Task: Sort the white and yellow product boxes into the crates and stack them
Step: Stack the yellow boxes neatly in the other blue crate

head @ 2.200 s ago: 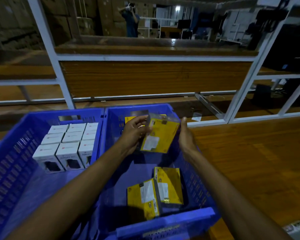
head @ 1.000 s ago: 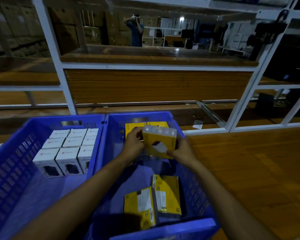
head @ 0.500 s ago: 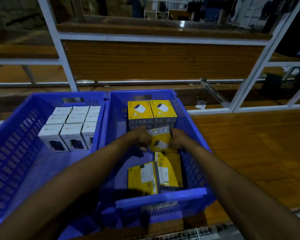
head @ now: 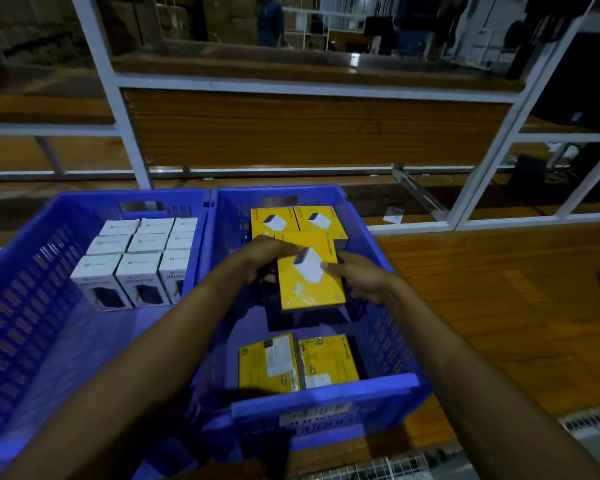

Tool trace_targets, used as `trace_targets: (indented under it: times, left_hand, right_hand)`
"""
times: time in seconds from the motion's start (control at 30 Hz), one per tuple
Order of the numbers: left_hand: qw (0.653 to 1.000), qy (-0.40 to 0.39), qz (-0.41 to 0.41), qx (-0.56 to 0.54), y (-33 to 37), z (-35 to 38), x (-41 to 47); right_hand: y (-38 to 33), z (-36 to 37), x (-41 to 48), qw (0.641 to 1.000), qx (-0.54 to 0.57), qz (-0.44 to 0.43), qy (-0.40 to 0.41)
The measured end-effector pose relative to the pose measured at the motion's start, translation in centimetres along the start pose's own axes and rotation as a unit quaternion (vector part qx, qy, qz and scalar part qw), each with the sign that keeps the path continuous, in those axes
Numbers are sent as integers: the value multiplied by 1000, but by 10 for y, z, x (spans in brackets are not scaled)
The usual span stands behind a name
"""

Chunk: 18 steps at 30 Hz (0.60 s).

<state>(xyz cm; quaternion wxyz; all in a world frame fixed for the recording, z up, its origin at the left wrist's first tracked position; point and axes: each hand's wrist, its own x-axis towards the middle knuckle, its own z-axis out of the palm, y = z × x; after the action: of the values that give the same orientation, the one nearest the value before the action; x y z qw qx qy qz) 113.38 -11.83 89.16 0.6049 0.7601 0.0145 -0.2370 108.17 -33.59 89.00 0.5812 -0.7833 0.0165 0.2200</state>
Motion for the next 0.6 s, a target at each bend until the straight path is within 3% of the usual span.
trace_targets:
  times: [0.13, 0.3, 0.47, 0.6]
  left_hand:
    - [993, -3, 24, -113, 5, 6, -2]
    - [970, -16, -32, -239, 8, 8, 3]
    - [968, -59, -145, -195, -8, 2, 22]
    - [968, -78, -187, -148, -13, 5, 28]
  right_hand:
    - [-6, 3, -4, 992, 107, -32, 61]
    - [-2, 6, -1, 987, 140, -6, 81]
    - [13, 7, 14, 986, 111, 38, 120]
    - [25, 7, 28, 984, 76, 50, 152]
